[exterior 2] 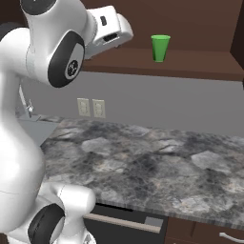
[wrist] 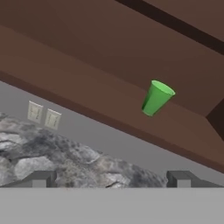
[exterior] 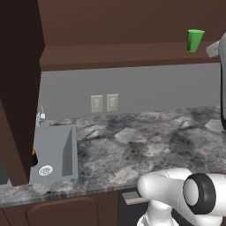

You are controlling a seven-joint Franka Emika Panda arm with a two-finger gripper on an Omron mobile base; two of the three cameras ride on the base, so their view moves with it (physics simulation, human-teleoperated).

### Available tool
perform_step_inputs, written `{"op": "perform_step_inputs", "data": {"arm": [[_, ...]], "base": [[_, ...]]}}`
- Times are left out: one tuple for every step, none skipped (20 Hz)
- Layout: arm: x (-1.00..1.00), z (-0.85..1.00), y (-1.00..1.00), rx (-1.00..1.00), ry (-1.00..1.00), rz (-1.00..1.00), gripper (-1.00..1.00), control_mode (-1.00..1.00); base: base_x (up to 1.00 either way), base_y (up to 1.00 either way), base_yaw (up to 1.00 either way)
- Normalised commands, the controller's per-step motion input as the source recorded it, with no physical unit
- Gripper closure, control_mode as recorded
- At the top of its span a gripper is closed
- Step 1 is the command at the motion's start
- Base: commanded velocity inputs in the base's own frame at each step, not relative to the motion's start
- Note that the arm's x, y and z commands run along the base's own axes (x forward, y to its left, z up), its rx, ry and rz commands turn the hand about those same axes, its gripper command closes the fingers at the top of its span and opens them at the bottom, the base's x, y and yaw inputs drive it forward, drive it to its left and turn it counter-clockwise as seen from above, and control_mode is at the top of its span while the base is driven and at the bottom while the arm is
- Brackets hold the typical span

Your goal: Open the cabinet directly in front. Then move the beer and the cup to the dining counter with the candle on it.

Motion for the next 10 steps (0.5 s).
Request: {"op": "perform_step_inputs", "data": {"arm": [[0.25,0.00,-0.11,0.00,-0.02,0.00,-1.00,-1.00],[0.29,0.00,-0.11,0.00,-0.02,0.00,-1.00,-1.00],[0.36,-0.01,-0.14,0.00,-0.02,0.00,-1.00,-1.00],[0.38,-0.01,-0.15,0.00,-0.02,0.00,-1.00,-1.00],[0.40,-0.02,-0.17,0.00,-0.02,0.00,-1.00,-1.00],[0.39,-0.02,-0.18,0.00,-0.02,0.00,-1.00,-1.00],[0.36,-0.02,-0.16,0.00,-0.02,0.00,-1.00,-1.00],[0.32,-0.07,-0.16,0.00,-0.03,0.00,-1.00,-1.00],[0.32,-0.09,-0.14,0.00,-0.03,0.00,-1.00,-1.00],[0.33,-0.11,-0.14,0.00,-0.04,0.00,-1.00,-1.00]], "base": [[0.00,0.00,0.00],[0.00,0.00,0.00],[0.00,0.00,0.00],[0.00,0.00,0.00],[0.00,0.00,0.00],[0.00,0.00,0.00],[0.00,0.00,0.00],[0.00,0.00,0.00],[0.00,0.00,0.00],[0.00,0.00,0.00]]}}
